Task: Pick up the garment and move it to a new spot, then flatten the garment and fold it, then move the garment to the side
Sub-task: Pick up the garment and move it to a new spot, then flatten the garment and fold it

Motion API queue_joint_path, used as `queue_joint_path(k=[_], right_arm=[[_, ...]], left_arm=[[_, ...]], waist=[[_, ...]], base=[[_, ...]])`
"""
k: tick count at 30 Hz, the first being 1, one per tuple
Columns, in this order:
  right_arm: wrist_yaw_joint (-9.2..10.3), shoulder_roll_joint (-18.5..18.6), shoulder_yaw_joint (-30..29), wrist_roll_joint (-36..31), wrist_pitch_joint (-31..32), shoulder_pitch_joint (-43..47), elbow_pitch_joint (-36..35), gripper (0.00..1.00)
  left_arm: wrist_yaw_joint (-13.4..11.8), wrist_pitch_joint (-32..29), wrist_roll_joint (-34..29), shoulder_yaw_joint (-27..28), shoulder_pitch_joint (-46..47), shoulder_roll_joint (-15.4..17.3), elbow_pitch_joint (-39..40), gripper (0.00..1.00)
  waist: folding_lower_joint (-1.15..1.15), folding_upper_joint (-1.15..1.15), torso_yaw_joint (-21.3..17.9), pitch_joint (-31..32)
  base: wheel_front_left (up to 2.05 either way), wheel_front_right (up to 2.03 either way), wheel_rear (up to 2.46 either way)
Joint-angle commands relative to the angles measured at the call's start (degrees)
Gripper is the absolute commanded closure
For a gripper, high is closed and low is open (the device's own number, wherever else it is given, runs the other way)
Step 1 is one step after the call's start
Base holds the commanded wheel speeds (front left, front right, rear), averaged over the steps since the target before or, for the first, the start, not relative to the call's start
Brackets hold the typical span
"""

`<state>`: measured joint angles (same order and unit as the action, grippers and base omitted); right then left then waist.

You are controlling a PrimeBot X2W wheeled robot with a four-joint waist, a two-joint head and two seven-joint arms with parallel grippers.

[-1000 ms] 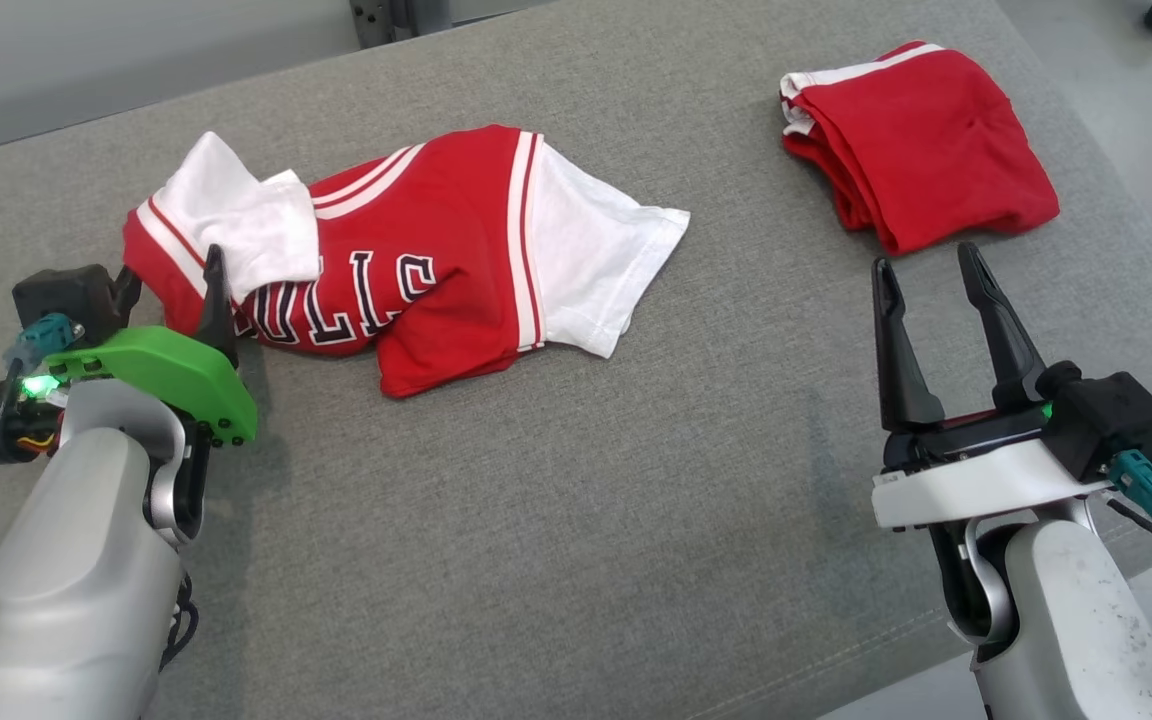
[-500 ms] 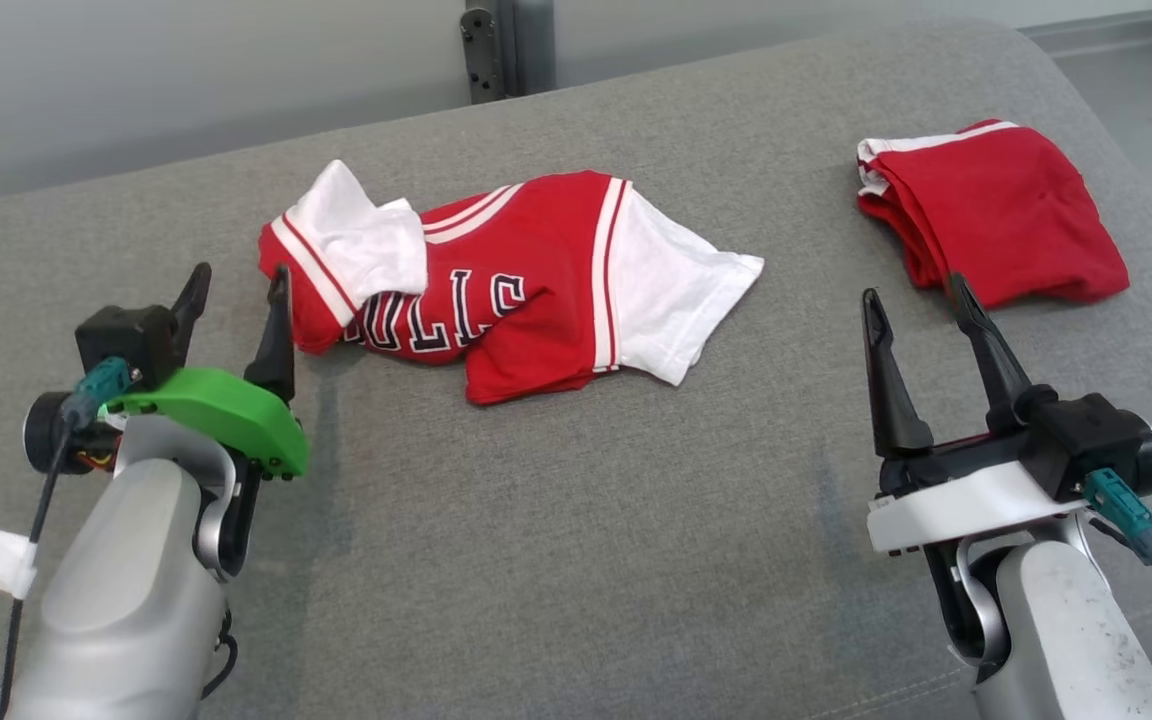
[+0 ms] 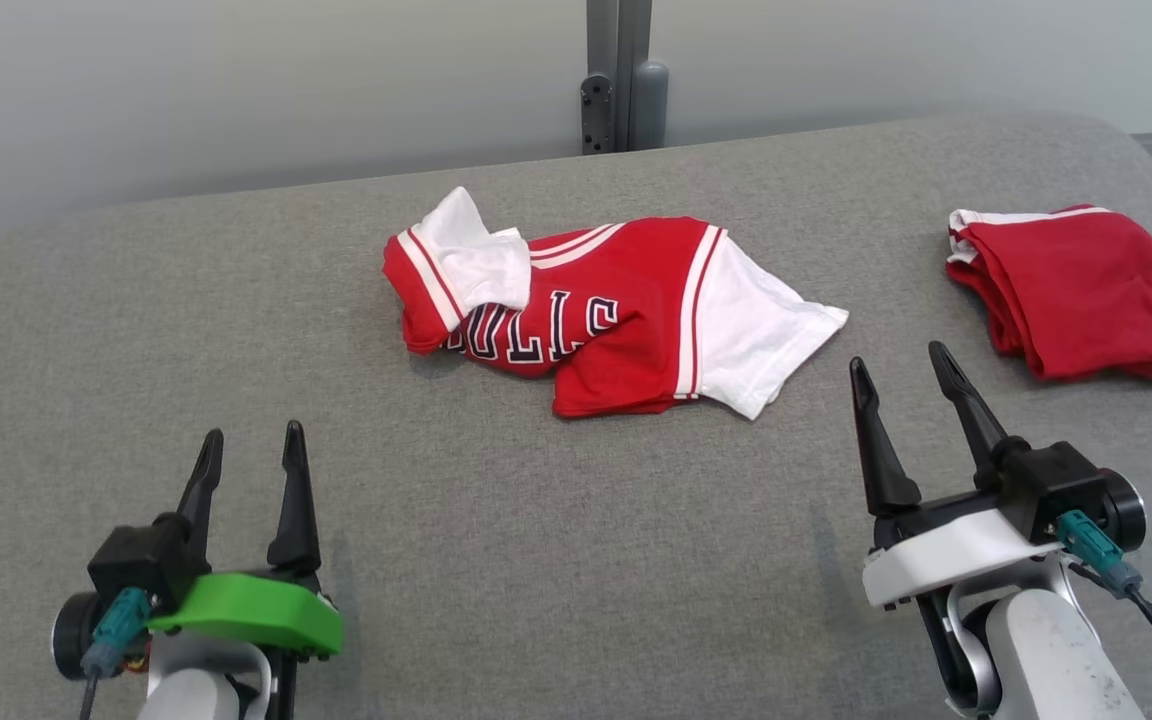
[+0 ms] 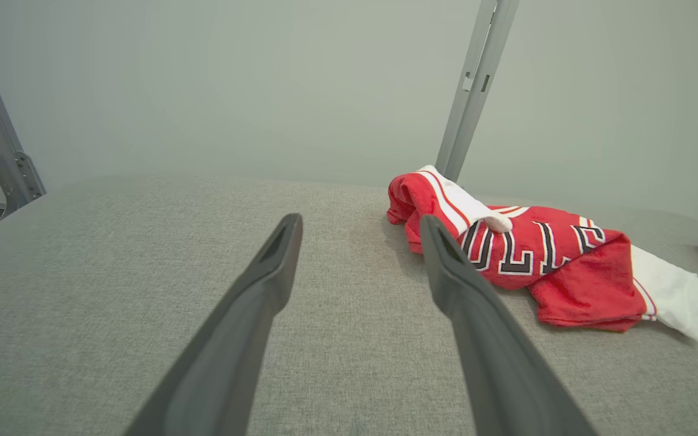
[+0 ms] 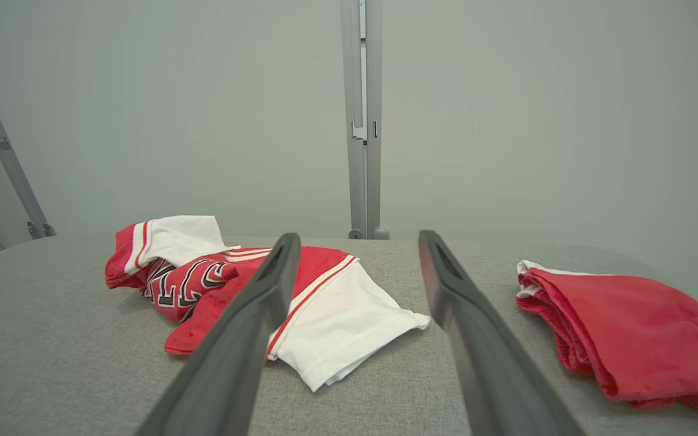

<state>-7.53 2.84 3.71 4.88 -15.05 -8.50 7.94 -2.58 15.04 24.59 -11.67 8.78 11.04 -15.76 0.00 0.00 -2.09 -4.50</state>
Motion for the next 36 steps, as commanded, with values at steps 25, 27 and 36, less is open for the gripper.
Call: queue_joint_path(k=[25,27,36], right_arm=[[0.08,0.10,1.88,3.04,-0.18,0.87,1.83,0.00],[0.08,0.10,1.87,2.94,-0.18,0.82,1.94,0.00],[0.08,0.10,1.99,2.61,-0.18,0.59,1.99,0.00]], left_arm=[[2.04,0.17,-5.57,6.82,-8.56,-6.71,5.97,0.00],[2.21,0.17,-5.63,7.01,-8.39,-6.88,5.71,0.00],[2.99,0.17,-6.77,7.79,-8.17,-7.41,5.58,0.00]], waist=[[0.00,0.00,0.87,-0.70],[0.00,0.00,0.83,-0.72],[0.00,0.00,0.66,-0.98]], base=[[0.00,0.00,0.00],[0.00,0.00,0.00],[0.00,0.00,0.00]])
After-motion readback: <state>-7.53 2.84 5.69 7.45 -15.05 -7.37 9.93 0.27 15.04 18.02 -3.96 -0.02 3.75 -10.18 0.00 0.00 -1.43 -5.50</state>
